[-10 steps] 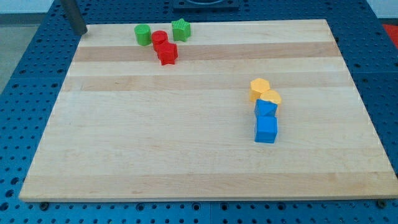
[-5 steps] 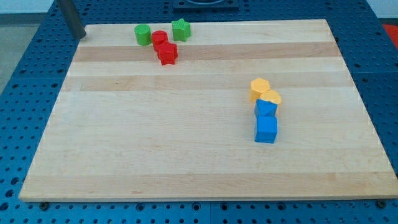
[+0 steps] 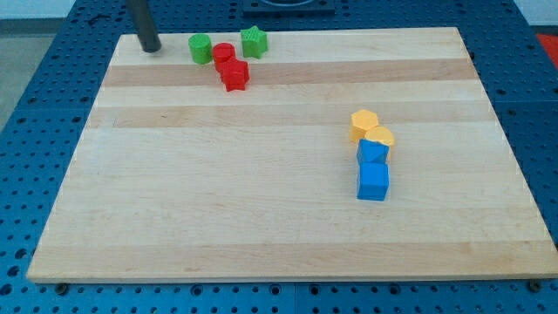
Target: Push green circle to green star
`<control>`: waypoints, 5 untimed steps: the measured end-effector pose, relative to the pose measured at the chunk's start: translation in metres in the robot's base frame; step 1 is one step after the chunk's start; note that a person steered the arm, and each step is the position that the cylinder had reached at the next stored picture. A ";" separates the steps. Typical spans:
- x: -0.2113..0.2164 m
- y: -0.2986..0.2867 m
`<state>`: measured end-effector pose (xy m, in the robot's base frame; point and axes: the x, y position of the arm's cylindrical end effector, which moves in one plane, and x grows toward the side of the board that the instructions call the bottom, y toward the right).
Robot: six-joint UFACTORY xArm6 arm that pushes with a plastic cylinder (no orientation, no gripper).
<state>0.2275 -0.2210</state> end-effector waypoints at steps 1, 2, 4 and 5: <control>-0.002 0.029; -0.004 0.058; -0.004 0.066; -0.003 0.066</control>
<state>0.2248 -0.1553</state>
